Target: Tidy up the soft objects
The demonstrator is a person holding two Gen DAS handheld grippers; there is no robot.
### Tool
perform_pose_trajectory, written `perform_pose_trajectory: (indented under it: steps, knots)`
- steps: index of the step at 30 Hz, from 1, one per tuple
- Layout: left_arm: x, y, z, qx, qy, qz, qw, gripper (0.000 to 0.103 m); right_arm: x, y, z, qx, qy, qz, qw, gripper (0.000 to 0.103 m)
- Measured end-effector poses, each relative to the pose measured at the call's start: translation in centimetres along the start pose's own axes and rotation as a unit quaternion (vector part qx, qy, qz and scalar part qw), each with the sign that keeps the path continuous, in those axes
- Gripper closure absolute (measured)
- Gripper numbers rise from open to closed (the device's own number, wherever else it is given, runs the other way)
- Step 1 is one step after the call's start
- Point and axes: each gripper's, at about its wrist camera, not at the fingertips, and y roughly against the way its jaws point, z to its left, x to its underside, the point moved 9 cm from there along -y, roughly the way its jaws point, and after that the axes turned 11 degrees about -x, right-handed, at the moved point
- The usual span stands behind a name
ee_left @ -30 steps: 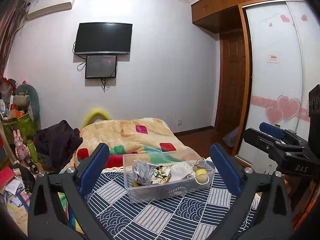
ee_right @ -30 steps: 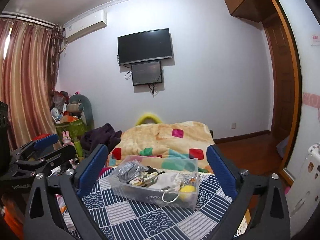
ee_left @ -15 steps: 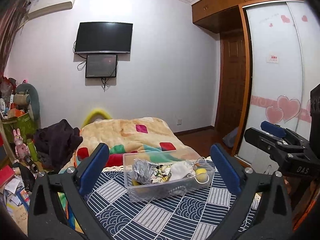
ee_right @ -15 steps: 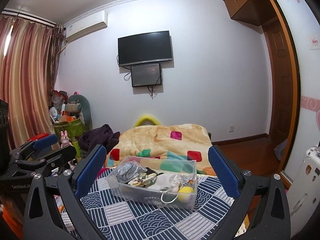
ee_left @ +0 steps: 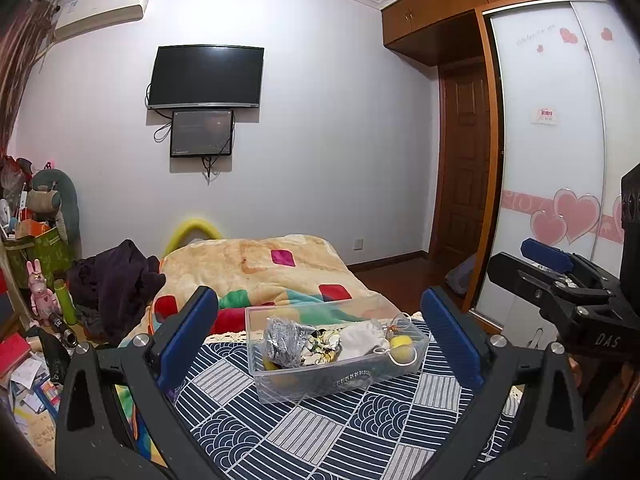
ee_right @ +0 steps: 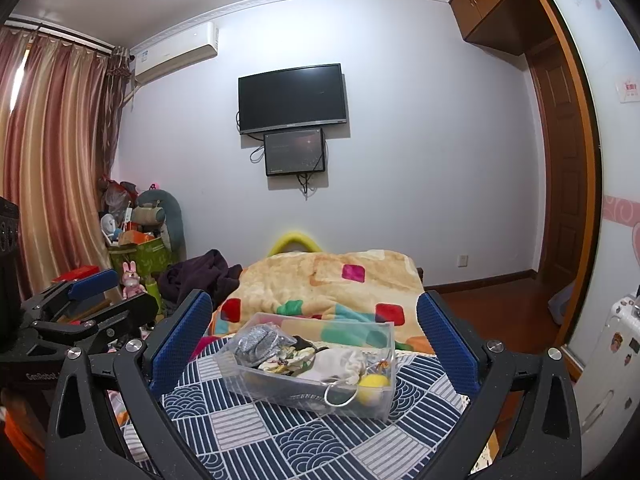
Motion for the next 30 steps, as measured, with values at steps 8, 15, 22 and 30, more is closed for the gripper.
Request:
perform_pose_trajectory:
  steps: [8, 15, 22, 30]
  knots:
    - [-0.03, 0.03, -0.18, 0.001, 0.001, 0.002, 1.0000, 0.000, -0.08, 0.05, 0.06, 0.001, 0.000, -0.001, 1.000, 0.000]
    - [-0.05, -0.13, -0.40, 0.012, 0.000, 0.004, 0.9999, 0.000, -0.21, 0.08, 0.08, 0.001, 0.000, -0.002, 1.000, 0.000]
    - [0.06, -0.01, -0.46, 0.013, -0.004, 0.004, 0.9999, 0.000, -0.35, 0.15, -0.02, 0.002, 0.002, -0.002, 1.000, 0.000]
    - [0.08, -0.07, -0.60, 0.020, -0.002, 0.008, 0.9998, 0.000, -0.29, 0.14, -0.01, 0.002, 0.003, 0.000, 1.000, 0.000]
